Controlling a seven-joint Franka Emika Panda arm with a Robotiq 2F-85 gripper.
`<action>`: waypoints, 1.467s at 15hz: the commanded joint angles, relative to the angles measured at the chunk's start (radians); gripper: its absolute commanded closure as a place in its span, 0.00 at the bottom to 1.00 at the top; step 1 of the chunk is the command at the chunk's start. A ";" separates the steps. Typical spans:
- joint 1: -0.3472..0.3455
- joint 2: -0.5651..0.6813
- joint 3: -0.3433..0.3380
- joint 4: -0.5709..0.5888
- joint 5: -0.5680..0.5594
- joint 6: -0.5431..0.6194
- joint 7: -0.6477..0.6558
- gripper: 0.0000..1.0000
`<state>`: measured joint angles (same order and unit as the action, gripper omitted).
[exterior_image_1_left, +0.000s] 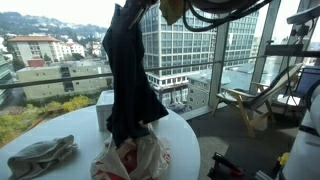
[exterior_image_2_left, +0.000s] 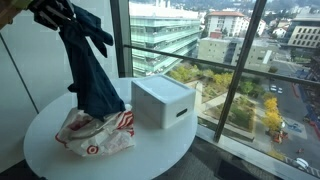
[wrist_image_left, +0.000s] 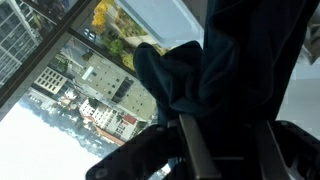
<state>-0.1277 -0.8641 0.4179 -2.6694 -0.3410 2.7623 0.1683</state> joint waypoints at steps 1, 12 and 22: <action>0.111 0.102 -0.011 0.026 0.016 0.094 -0.061 0.96; 0.084 0.235 0.080 -0.009 -0.024 0.122 -0.017 0.96; 0.003 0.328 0.116 -0.027 -0.089 -0.073 0.012 0.96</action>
<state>-0.0940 -0.6077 0.5144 -2.7263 -0.3764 2.7400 0.1484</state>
